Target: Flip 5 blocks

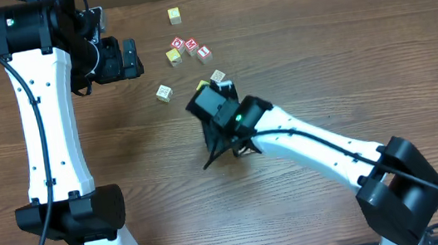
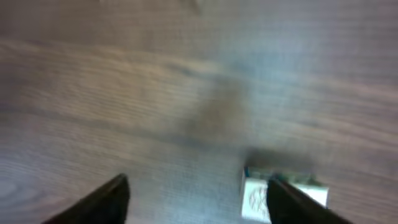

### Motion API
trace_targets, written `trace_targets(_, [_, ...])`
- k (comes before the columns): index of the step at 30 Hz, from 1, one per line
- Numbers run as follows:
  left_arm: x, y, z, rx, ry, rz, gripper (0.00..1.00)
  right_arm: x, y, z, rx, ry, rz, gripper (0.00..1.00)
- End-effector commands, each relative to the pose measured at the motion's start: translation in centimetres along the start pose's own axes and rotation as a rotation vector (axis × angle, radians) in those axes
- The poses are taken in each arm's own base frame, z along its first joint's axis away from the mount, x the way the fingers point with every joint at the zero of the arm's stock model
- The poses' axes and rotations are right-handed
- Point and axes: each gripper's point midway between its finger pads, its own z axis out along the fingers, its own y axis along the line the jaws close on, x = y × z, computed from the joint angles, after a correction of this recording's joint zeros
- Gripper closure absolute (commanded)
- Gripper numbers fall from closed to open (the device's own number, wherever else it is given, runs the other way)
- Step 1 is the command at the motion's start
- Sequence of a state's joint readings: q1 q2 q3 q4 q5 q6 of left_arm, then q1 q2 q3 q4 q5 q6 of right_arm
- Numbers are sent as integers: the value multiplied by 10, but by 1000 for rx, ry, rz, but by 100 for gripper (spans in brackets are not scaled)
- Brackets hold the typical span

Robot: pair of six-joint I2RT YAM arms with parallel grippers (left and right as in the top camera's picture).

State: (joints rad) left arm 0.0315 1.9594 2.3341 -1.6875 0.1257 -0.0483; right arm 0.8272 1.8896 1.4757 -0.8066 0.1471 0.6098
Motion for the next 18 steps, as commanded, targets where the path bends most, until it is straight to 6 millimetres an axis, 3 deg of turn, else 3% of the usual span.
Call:
trace_targets(1, [1,-1,5,-5,16,15,0,-34,-1,-17,-27,-93,-51,23])
trace_targets(6, [1,-1,5,-5,16,15,0,-72,-12,-17,-48,-197,-95,24])
trace_targets(13, [1,-1,5,-5,16,15,0,-127,-42,-15,-36,-343,-147,28])
trace_targets(18, [1,-1,5,-5,16,15,0,-144,-41,2,-102,-376,-297,29])
